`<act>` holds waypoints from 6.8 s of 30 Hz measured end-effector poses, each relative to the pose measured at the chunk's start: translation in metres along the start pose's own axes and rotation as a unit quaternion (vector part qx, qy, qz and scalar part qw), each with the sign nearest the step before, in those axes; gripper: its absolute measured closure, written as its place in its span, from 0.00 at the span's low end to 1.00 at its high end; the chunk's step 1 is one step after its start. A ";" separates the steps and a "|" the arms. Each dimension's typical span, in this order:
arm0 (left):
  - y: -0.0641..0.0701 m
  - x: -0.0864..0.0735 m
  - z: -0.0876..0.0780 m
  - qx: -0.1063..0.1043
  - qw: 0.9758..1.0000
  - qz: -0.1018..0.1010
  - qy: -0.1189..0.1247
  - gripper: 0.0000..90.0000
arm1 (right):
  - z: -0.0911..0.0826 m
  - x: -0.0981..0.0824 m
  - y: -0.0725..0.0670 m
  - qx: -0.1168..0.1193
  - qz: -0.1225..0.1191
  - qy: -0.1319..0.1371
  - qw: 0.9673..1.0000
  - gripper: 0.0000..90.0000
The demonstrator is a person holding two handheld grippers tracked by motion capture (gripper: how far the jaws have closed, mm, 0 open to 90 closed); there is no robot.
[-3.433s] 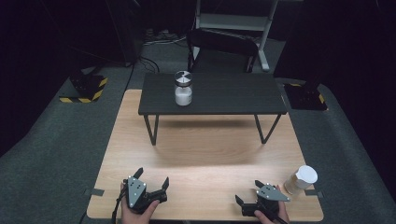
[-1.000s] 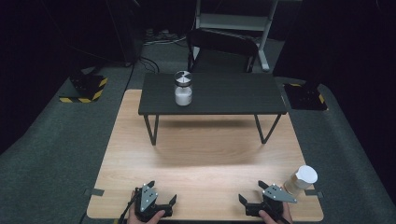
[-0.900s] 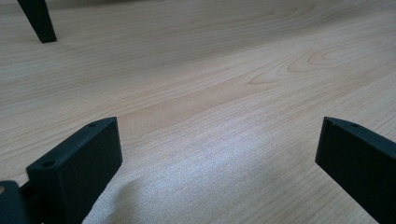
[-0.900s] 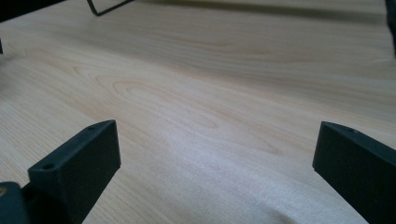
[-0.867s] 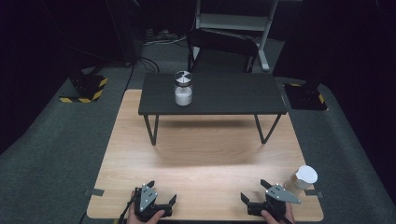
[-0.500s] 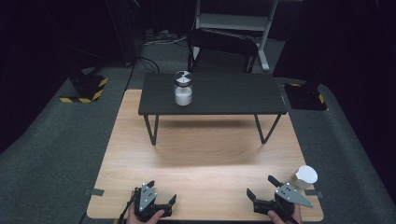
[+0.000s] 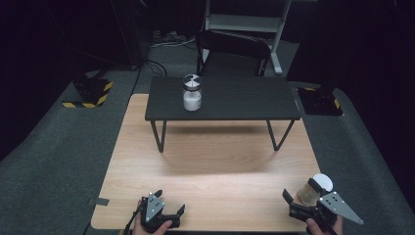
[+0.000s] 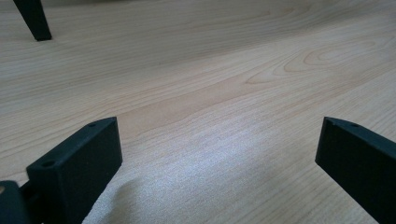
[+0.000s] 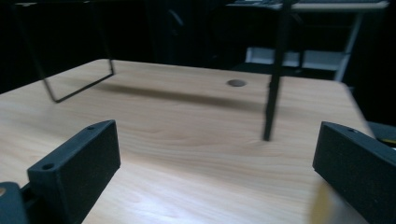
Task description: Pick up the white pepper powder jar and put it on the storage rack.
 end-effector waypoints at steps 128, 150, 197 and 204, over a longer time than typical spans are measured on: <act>-0.004 0.000 0.001 -0.012 1.000 0.001 -0.003 0.01 | 0.049 0.014 0.005 0.008 -0.005 -0.018 1.000 0.34; -0.006 0.000 0.002 -0.017 1.000 -0.001 -0.004 0.01 | 0.104 0.081 0.000 0.026 -0.013 0.000 1.000 0.34; -0.015 -0.001 0.002 -0.039 0.999 -0.014 -0.003 0.01 | 0.204 0.191 -0.002 0.014 -0.020 0.026 0.999 0.34; -0.017 -0.001 0.003 -0.042 0.999 -0.020 -0.004 0.01 | 0.223 0.195 0.002 0.011 -0.020 0.026 0.999 0.34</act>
Point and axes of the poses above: each handheld gripper's, and its own axes: z roughly forward along the jaws, x roughly out of its top, y roughly to its right, the point moved 1 cm from there along z, roughly forward along the jaws, and after that the axes turned 15 degrees about x, right-handed, at the moved point
